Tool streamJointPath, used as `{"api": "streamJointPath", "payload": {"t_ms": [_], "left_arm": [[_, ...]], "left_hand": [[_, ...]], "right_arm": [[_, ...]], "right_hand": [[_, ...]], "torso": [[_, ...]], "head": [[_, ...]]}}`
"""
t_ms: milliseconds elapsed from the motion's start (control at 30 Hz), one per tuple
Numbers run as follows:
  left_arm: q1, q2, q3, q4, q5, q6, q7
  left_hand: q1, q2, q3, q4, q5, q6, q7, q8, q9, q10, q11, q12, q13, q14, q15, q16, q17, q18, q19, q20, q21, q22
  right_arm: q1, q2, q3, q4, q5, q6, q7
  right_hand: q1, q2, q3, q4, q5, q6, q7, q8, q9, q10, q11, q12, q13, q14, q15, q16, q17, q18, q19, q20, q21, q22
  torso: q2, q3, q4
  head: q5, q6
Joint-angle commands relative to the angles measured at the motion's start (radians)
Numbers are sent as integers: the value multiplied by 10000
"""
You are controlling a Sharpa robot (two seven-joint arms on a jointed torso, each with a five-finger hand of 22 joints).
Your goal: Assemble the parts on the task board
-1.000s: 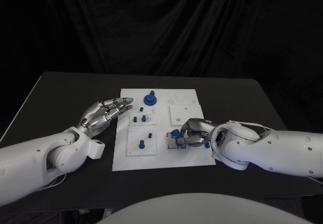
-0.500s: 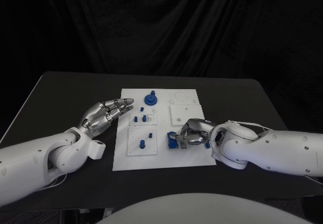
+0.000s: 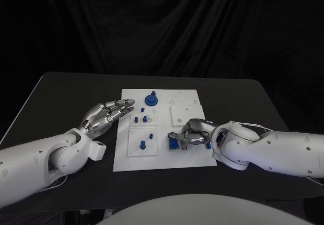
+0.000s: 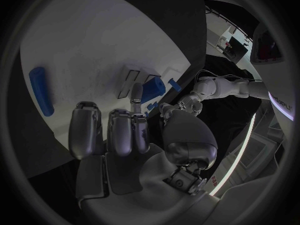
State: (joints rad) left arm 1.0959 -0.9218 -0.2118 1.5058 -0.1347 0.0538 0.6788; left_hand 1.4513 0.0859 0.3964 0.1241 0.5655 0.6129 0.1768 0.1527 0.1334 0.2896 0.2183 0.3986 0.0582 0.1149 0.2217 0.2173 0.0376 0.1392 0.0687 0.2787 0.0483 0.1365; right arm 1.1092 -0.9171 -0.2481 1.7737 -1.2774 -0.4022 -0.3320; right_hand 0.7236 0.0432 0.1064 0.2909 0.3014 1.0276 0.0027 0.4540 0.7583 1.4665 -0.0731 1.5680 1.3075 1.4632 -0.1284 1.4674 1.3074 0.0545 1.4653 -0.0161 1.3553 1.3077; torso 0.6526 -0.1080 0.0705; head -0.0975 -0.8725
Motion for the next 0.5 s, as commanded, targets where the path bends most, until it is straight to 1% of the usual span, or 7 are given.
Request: {"api": "streamJointPath", "payload": {"t_ms": [33,133,167,233,267,333,500], "left_arm": [[-24,-17,9,29,22,148,846],[-29,-42,9,37,22,148,843],[-31,-52,9,39,22,146,842],[-34,-65,9,40,22,141,839],[-35,-68,9,40,22,139,837],[-36,-69,9,39,22,136,833],[-38,-53,9,25,22,142,820]], "left_hand": [[41,51,68,1,55,67,344,55,8,33,71,60,12,32,20,52,17,-49,17,84,22,11],[41,51,68,1,55,67,344,55,8,33,71,60,12,32,20,52,17,-49,17,84,22,11],[41,51,68,1,55,67,344,55,8,33,71,60,12,32,20,52,17,-49,17,84,22,11],[41,51,68,1,55,67,344,55,8,33,71,60,12,32,20,52,17,-49,17,84,22,11],[41,51,68,1,55,67,344,55,8,33,71,60,12,32,20,52,17,-49,17,84,22,11],[41,51,68,1,55,67,344,55,8,33,71,60,12,32,20,52,17,-49,17,84,22,11],[39,52,78,-3,56,70,350,57,9,44,80,71,12,42,29,64,18,-55,21,88,25,17]], "right_arm": [[-29,-142,1,176,87,-826,727],[-34,-302,0,354,97,-1031,979],[-38,-369,0,426,102,-1057,1040],[-51,-488,-1,543,122,-1040,1099],[-60,-540,-1,591,130,-1015,1110],[-82,-639,-2,679,142,-951,1117],[-124,-810,-2,819,160,-669,1063]], "right_hand": [[572,-91,-66,-58,308,8,53,-89,99,1043,107,28,2633,702,75,7,412,-24,392,57,8,1937],[804,-146,-98,-58,396,-12,54,-85,189,1043,108,28,2633,708,75,24,439,-28,399,59,23,1942],[1204,-247,-91,-179,588,-2,26,50,386,1043,88,28,2633,722,64,64,507,-40,420,51,82,1961],[1416,-290,-141,-144,645,-42,3,193,617,1043,68,28,2633,723,46,74,516,-41,424,39,90,1964],[1585,-313,-217,-81,647,-99,-23,377,913,1043,45,28,2633,721,29,80,519,-40,423,24,88,1962],[1630,-321,-256,-63,639,-129,-34,445,1030,1043,40,28,2633,719,21,79,513,-41,424,18,93,1964],[2007,-325,-531,-54,683,-344,-143,1183,2161,1043,-52,28,2633,706,-48,66,468,-35,412,-46,69,1956]], "torso": [[-3,0,-4],[-1,0,-1],[-1,0,0],[-3,1,2],[-3,1,3],[-3,6,4],[8,5,6]], "head": [[58,-2],[76,-2],[76,-2],[64,-2],[61,-2],[64,-2],[135,-2]]}}
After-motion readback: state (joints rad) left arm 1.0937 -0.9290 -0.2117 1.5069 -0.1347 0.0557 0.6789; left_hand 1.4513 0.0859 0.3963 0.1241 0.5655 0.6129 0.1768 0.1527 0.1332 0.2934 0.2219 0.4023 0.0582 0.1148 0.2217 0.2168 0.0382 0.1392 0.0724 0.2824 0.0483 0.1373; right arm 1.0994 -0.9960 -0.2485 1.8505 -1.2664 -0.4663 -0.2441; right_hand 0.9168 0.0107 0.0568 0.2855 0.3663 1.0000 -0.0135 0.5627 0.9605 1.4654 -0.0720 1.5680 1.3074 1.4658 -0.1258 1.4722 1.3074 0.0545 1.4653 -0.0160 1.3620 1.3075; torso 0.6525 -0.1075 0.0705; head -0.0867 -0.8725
